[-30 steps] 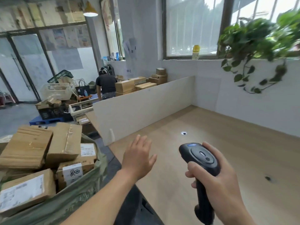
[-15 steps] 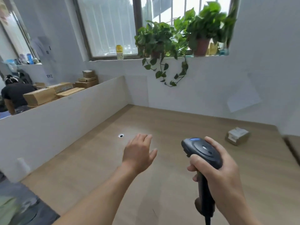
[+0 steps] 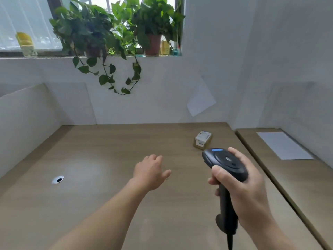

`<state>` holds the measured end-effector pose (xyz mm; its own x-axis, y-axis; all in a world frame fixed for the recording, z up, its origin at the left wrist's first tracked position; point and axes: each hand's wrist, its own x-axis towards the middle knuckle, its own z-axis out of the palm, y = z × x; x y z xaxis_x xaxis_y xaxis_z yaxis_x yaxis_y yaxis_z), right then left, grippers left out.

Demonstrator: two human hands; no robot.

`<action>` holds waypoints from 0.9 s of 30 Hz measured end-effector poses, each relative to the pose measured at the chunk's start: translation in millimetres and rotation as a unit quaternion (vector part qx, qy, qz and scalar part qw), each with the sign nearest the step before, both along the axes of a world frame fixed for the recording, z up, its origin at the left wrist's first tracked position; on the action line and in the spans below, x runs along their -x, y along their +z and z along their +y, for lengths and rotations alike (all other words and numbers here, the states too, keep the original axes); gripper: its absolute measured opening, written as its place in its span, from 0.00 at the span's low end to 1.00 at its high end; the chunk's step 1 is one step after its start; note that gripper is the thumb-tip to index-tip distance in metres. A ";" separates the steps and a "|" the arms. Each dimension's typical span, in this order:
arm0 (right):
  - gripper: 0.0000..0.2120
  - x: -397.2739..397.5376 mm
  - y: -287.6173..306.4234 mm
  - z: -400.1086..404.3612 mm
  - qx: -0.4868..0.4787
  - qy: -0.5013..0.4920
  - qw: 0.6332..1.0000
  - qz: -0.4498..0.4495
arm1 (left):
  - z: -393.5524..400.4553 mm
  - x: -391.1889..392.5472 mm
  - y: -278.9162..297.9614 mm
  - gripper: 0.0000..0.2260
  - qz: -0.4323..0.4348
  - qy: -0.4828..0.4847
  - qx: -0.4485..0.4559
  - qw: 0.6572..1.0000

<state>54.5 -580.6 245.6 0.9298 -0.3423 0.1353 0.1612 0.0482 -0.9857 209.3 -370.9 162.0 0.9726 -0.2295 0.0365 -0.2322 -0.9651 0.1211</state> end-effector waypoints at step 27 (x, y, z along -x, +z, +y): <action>0.29 -277.1 -119.4 -193.2 -0.073 -0.048 0.991 0.100 | -245.9 -280.4 -101.0 0.29 0.099 -0.030 0.010 0.995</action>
